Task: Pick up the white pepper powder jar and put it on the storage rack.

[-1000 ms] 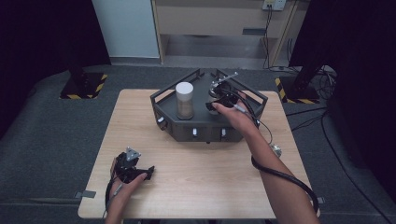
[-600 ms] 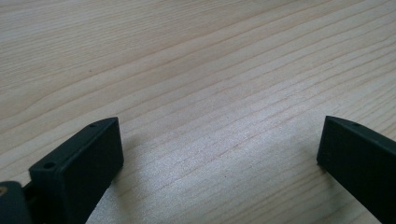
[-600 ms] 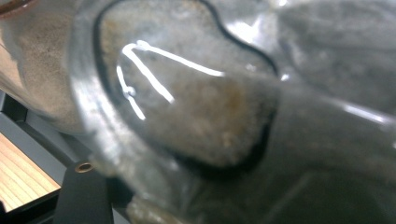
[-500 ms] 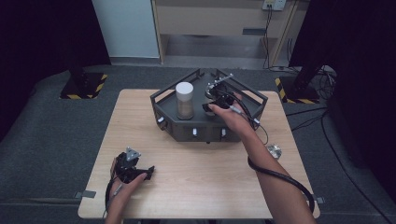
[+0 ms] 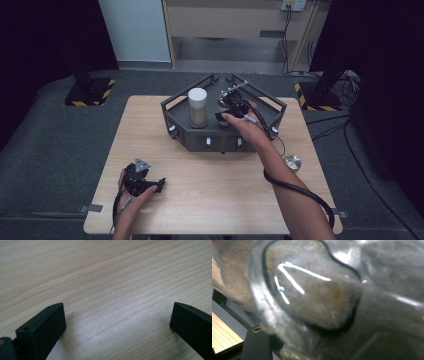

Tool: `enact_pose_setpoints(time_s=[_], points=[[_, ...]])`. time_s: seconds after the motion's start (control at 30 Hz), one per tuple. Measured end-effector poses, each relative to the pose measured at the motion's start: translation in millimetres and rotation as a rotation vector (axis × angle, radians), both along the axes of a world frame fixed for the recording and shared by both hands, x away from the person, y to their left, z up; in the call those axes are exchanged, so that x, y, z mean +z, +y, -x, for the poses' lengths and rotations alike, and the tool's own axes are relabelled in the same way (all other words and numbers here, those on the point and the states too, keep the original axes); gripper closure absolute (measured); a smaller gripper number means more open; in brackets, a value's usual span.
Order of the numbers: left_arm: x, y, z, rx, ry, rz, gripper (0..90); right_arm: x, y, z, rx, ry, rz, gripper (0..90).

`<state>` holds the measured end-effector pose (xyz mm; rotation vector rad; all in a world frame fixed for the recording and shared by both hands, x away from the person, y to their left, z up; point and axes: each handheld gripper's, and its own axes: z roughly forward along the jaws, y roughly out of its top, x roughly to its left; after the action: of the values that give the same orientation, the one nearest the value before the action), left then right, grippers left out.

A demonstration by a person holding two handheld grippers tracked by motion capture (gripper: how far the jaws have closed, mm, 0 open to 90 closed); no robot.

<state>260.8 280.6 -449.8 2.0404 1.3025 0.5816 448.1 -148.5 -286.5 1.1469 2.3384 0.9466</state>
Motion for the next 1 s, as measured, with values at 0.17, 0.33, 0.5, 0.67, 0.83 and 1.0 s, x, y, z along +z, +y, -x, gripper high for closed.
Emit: enact_pose_setpoints(time_s=[0.17, 0.33, 0.5, 0.67, 0.83, 1.0], points=[[0.0, 0.0, 0.0, 0.000, 0.000, 0.000, 0.0, -1.8, 1.0, -0.9, -0.003, 0.007, 0.000, 30.7], [0.0, 0.0, 0.0, 0.000, 0.000, 0.000, 0.0, -3.2, 2.2, -0.7, -0.002, 0.005, -0.001, 30.6], [0.0, 0.0, 0.0, 0.000, 0.000, 0.000, 0.0, -4.5, 3.0, -1.2, -0.001, 0.009, -0.001, 30.6], [0.0, 0.0, 0.0, 0.000, 0.000, 0.000, 0.0, -5.8, 3.0, -1.6, -0.001, 0.013, -0.003, 30.7], [0.0, 0.1, 0.0, 0.000, 0.000, 0.000, 0.0, -7.0, 3.6, -2.2, 0.005, 0.014, 0.000, 30.6], [0.0, 0.1, -0.1, 0.000, 0.000, 0.000, 0.0, -7.8, 4.8, -2.5, 0.002, 0.020, -0.003, 30.6]])
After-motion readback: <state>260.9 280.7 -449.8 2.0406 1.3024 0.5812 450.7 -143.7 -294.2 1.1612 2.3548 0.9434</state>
